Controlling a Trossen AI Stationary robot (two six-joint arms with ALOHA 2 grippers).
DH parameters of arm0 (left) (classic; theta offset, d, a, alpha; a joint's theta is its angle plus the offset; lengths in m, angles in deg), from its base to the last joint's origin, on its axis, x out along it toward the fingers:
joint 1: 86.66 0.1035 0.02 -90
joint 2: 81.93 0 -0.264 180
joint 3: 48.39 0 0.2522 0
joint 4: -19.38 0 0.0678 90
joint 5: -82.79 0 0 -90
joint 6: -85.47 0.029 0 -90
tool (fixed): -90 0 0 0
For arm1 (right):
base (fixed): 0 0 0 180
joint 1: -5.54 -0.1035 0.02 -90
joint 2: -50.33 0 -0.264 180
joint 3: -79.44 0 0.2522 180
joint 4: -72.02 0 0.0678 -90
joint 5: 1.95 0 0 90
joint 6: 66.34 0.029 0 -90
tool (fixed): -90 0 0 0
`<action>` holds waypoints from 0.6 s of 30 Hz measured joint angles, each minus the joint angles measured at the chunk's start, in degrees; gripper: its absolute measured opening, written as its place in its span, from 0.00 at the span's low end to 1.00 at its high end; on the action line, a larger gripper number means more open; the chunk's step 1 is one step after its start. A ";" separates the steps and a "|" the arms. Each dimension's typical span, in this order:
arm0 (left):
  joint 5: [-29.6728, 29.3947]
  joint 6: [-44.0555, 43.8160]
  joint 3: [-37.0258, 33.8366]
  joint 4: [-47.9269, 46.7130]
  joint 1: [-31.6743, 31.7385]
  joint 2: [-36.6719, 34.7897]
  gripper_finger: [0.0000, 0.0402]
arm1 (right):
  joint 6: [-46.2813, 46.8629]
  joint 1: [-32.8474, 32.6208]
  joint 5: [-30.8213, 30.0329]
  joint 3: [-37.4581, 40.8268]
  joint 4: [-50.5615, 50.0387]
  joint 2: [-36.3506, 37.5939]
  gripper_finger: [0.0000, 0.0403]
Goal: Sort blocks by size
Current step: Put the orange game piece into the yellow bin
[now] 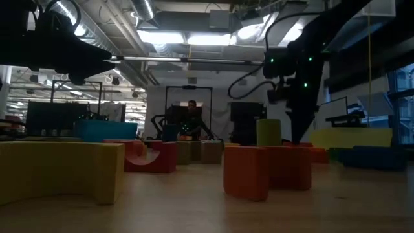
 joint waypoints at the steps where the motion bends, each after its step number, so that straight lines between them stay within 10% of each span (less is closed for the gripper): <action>1: 0.00 0.00 0.00 0.00 0.00 0.00 0.48 | -0.02 0.00 -0.34 0.00 0.11 -0.71 0.84; 8: -0.02 0.00 0.00 0.00 0.00 -0.02 0.48 | -2.99 -0.09 -1.44 0.00 0.37 -3.38 0.74; 18: 0.00 0.02 0.00 0.00 0.00 -0.02 0.48 | -2.98 -0.11 -1.52 0.00 1.19 -3.39 0.24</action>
